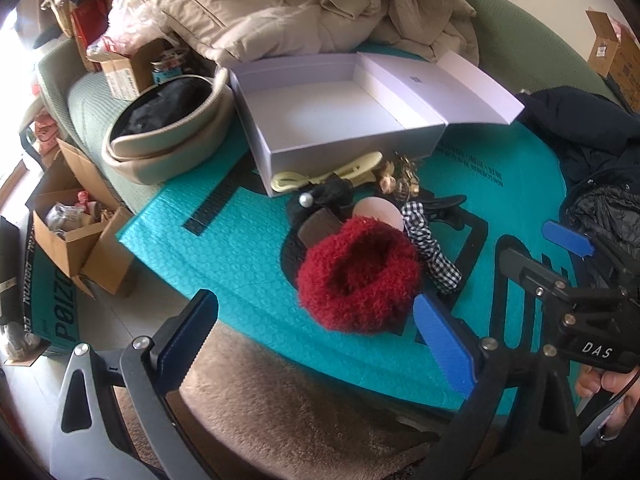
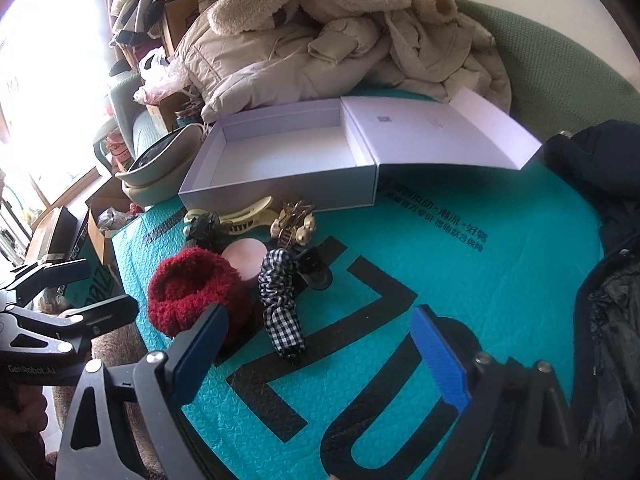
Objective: Organize objects
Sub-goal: 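Move left tool toward red fuzzy scrunchie while right tool approaches gingham scrunchie, then close left tool on red scrunchie while right tool closes on gingham scrunchie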
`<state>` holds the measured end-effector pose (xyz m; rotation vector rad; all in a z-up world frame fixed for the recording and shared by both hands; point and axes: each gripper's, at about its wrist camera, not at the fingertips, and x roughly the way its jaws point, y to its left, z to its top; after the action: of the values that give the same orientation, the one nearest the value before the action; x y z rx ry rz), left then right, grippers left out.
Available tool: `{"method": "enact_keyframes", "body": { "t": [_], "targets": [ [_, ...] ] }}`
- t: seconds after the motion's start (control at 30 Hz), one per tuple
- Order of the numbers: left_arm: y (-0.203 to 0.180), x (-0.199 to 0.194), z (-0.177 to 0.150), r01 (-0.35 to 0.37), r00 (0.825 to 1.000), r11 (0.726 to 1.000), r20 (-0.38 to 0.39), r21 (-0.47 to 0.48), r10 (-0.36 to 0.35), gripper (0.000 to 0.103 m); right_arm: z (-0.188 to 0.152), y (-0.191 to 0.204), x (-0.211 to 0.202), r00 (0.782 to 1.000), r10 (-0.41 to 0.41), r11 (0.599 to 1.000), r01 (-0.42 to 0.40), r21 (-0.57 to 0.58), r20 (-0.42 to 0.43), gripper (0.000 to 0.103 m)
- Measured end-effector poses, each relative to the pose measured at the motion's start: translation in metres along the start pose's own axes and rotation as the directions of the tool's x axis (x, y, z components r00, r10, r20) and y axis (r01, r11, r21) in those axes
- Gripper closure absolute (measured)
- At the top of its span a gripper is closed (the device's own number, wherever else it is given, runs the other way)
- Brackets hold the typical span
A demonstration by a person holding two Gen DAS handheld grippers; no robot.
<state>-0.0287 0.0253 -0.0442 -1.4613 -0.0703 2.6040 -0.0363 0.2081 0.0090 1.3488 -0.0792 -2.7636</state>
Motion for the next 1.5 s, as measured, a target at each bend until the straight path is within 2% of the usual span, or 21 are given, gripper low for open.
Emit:
{"method": "enact_keyframes", "body": {
  "t": [0.2, 0.5, 0.73, 0.93, 1.13, 1.2, 1.27, 1.5],
  "targets": [
    [-0.003, 0.019, 0.002, 0.036, 0.999, 0.999, -0.032, 0.003, -0.036, 0.005, -0.002, -0.005, 0.017, 0.999, 0.037, 0.999, -0.037, 0.011, -0.037, 0.015],
    [-0.008, 0.045, 0.006, 0.095, 0.993, 0.995, -0.074, 0.004, -0.095, 0.005, -0.005, -0.006, 0.043, 0.993, 0.075, 0.997, -0.076, -0.01, -0.095, 0.026],
    [-0.014, 0.062, 0.009, 0.091, 0.991, 0.995, -0.102, 0.028, -0.087, 0.005, -0.006, -0.006, 0.06, 0.988, 0.093, 0.994, -0.099, -0.037, -0.124, 0.038],
    [-0.017, 0.075, 0.011, 0.118, 0.985, 0.993, -0.127, 0.025, -0.114, 0.007, -0.004, -0.004, 0.069, 0.982, 0.124, 0.989, -0.134, -0.061, -0.139, 0.048],
    [-0.021, 0.084, 0.011, 0.16, 0.977, 0.987, -0.147, 0.02, -0.155, 0.019, -0.004, -0.005, 0.076, 0.972, 0.165, 0.983, -0.176, -0.053, -0.17, 0.051],
    [-0.022, 0.087, 0.011, 0.17, 0.974, 0.985, -0.152, 0.011, -0.166, 0.026, -0.004, -0.005, 0.078, 0.968, 0.175, 0.981, -0.187, -0.05, -0.182, 0.056],
    [-0.022, 0.09, 0.01, 0.184, 0.971, 0.983, -0.158, 0.001, -0.181, 0.03, -0.003, -0.004, 0.081, 0.96, 0.2, 0.977, -0.211, -0.035, -0.195, 0.066],
    [-0.024, 0.089, 0.01, 0.182, 0.972, 0.983, -0.153, -0.001, -0.18, 0.049, -0.003, 0.0, 0.084, 0.951, 0.224, 0.972, -0.235, -0.026, -0.214, 0.071]
  ]
}}
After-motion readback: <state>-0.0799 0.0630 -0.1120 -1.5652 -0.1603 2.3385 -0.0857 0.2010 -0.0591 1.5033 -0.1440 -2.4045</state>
